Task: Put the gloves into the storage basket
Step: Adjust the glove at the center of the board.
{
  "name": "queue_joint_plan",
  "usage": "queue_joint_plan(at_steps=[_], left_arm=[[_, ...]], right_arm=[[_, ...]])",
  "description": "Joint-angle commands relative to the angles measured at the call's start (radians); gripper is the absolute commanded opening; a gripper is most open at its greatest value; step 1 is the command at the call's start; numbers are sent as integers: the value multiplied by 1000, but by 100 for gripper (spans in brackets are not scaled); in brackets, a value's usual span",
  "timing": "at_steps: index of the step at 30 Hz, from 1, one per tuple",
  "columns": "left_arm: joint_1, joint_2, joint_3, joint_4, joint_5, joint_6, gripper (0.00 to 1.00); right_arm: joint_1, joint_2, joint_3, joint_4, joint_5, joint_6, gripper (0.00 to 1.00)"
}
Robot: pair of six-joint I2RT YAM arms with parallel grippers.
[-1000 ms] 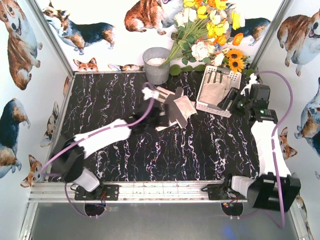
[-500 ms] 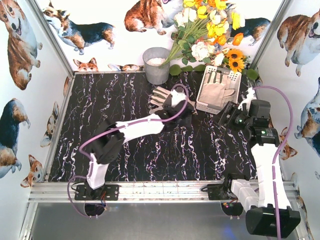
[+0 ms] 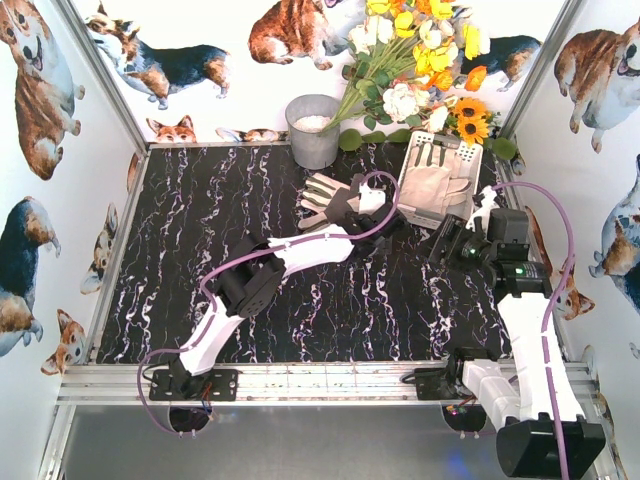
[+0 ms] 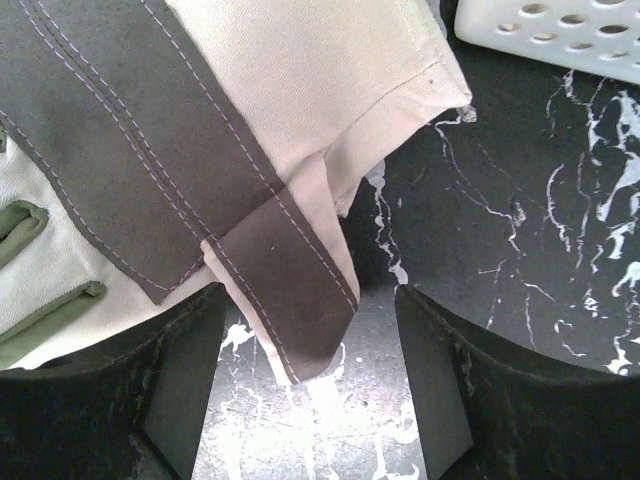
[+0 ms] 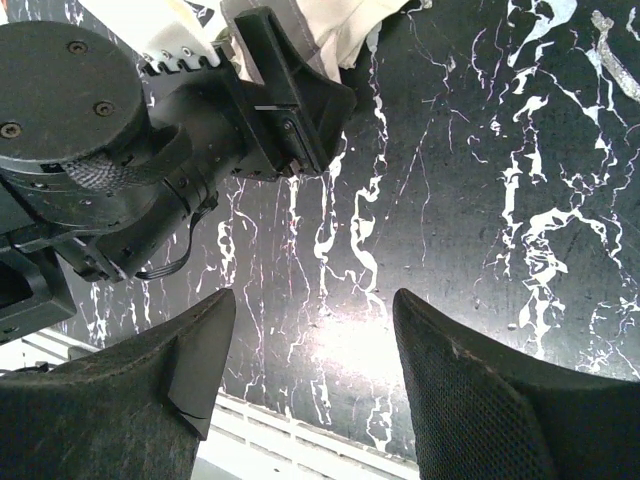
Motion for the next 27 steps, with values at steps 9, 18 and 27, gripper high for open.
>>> queue_joint_plan(at_steps=[9,18,27], left_arm=[[7,72,49,-49,-53,43,49],[18,32,-36,-50,-72,90,3],[4,-320,-492,205,46,296,0]], right_arm=[[22,-15,-28,48,17,3,67],[23,-8,-39,51,11,7,67],[21,-8,-12,8,22,-23,69]])
